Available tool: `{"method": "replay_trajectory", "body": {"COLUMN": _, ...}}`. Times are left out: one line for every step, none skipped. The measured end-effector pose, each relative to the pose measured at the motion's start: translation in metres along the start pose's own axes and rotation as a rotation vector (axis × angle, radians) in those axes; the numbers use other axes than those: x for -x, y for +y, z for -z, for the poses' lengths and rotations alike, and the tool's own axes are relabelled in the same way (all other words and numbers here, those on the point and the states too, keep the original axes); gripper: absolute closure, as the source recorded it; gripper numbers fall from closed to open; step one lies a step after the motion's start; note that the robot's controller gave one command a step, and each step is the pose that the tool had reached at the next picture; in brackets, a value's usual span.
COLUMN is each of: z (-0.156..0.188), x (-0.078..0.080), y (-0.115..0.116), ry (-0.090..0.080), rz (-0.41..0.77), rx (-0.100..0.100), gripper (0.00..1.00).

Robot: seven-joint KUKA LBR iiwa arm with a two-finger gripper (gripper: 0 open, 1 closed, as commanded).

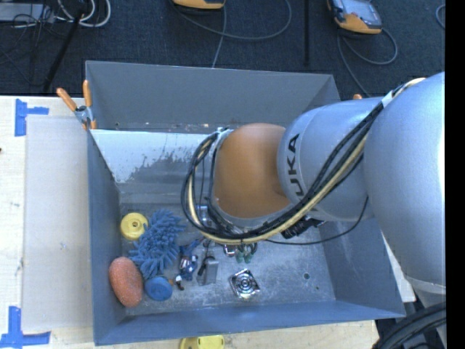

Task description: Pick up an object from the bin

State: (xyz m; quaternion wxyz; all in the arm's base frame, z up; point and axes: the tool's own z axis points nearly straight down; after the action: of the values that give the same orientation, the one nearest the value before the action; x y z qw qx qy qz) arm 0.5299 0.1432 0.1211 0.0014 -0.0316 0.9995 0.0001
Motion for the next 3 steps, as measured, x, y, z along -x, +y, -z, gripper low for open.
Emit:
{"method": "replay_trajectory", "body": {"z": -0.020, "x": 0.000, "y": 0.018, "ry": 0.006, "rz": 0.022, "rx": -0.001, "gripper": 0.00}}
{"method": "replay_trajectory", "body": {"z": -0.041, "x": 0.010, "y": 0.014, "ry": 0.004, "rz": -0.114, "rx": 0.001, "gripper": 0.00}}
{"method": "replay_trajectory", "body": {"z": -0.046, "x": 0.008, "y": 0.009, "ry": 0.006, "rz": -0.153, "rx": 0.000, "gripper": 0.00}}
